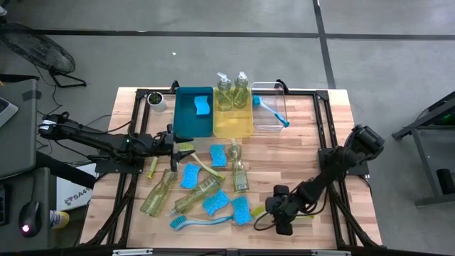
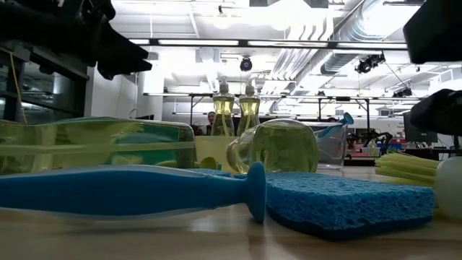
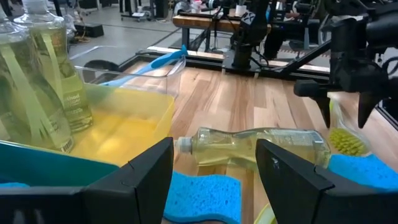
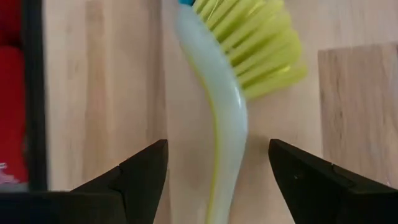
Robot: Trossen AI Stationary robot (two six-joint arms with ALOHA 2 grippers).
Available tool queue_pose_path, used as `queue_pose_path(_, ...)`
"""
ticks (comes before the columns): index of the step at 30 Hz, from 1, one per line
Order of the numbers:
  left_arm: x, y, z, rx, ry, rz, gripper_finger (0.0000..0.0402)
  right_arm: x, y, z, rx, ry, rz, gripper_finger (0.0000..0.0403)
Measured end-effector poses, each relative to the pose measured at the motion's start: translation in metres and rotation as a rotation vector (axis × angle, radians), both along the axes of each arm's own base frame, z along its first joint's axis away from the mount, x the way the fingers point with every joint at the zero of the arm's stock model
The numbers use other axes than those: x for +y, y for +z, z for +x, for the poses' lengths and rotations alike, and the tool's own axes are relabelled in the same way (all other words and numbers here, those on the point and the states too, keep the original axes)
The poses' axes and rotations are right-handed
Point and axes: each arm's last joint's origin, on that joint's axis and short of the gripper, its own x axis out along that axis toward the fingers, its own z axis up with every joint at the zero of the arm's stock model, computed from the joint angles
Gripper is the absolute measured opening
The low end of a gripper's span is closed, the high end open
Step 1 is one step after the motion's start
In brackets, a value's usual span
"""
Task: Pick & Place Kitchen Sink Supplies
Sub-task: Put the green toilet brush into the transparent bin
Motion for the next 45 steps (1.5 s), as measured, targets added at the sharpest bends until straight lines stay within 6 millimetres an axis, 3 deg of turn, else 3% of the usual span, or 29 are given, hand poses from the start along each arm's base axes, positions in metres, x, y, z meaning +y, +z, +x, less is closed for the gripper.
queue_pose_path(7, 0.000, 0.000, 0.000, -0.001, -0.002, -0.008, 0.0223, 0.003, -0.004, 0.006, -0.028, 0.010, -0.054, 0.0270)
queue_pose_path(11, 0.000, 0.000, 0.000, -0.001, -0.002, -0.008, 0.0223, 0.001, -0.005, 0.006, -0.029, -0.002, -0.086, 0.0247)
queue_pose_path(25, 0.000, 0.000, 0.000, 0.000, -0.002, -0.013, 0.0223, -0.001, -0.006, 0.004, -0.023, 0.016, -0.117, 0.0056)
queue_pose_path(45, 0.000, -0.001, 0.000, 0.003, -0.002, -0.026, 0.0223, -0.012, -0.001, -0.002, 0.006, 0.000, -0.222, 0.0054)
